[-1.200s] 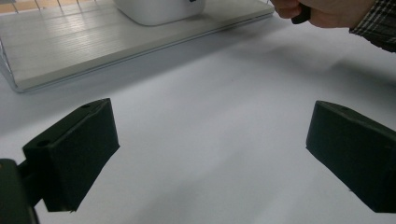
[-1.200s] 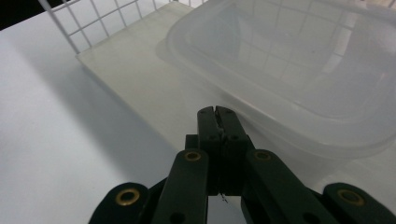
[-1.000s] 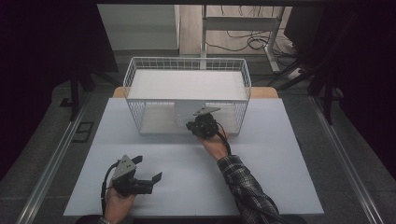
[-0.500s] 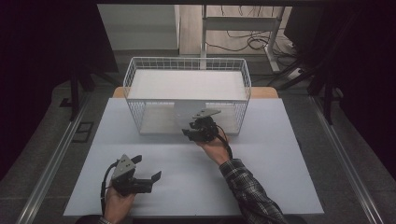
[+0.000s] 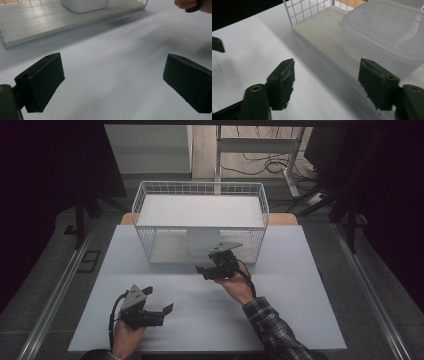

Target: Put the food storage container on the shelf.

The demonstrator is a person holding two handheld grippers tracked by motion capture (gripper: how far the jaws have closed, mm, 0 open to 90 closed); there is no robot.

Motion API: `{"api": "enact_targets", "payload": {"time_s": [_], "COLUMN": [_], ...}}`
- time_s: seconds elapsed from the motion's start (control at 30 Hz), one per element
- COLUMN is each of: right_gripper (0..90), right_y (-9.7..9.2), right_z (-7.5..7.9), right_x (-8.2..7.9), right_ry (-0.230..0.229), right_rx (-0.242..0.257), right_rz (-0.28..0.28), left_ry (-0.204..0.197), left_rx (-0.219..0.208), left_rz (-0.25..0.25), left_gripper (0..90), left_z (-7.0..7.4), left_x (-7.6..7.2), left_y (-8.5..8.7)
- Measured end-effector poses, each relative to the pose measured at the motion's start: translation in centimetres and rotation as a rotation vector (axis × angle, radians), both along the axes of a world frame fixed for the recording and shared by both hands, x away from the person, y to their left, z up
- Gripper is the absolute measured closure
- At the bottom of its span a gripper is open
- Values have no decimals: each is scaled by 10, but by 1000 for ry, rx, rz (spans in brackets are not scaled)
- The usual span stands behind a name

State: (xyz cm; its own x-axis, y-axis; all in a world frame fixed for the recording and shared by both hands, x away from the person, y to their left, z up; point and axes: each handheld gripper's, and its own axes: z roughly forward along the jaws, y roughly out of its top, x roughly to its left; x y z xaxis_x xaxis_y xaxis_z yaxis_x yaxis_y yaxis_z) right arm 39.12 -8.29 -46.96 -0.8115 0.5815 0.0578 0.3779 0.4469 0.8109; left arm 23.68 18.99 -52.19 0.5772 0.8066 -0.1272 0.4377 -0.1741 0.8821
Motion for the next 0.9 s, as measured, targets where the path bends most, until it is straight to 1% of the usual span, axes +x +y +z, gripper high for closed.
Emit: {"api": "enact_targets", "payload": {"time_s": [0.17, 0.3, 0.37, 0.43, 0.57, 0.67, 0.73, 0.9], "right_gripper": [194, 148, 132, 123, 123, 122, 109, 84], "right_y": [-9, -17, -21, -25, -30, -33, -35, -42], "right_z": [-1, -3, -5, -6, -8, -9, -9, -11], "right_x": [-11, -20, -23, -26, -31, -36, -39, -46], "right_ry": [0, -12, -8, -10, 8, 13, 12, 1], "right_rx": [2, 2, -4, -12, -13, -15, -14, -30], "right_rz": [14, 20, 21, 18, 18, 22, 22, 17], "left_ry": [9, 22, 21, 21, 22, 22, 24, 30], "left_rx": [11, 24, 32, 36, 35, 34, 36, 39], "left_rz": [-11, -25, -30, -32, -32, -34, -37, -44], "left_gripper": [30, 26, 25, 25, 25, 25, 25, 25], "left_z": [-1, -2, -2, -2, -2, -2, -2, -3], "left_x": [1, 2, 2, 1, 1, 2, 2, 2], "left_y": [-2, -4, -6, -7, -6, -6, -6, -7]}}
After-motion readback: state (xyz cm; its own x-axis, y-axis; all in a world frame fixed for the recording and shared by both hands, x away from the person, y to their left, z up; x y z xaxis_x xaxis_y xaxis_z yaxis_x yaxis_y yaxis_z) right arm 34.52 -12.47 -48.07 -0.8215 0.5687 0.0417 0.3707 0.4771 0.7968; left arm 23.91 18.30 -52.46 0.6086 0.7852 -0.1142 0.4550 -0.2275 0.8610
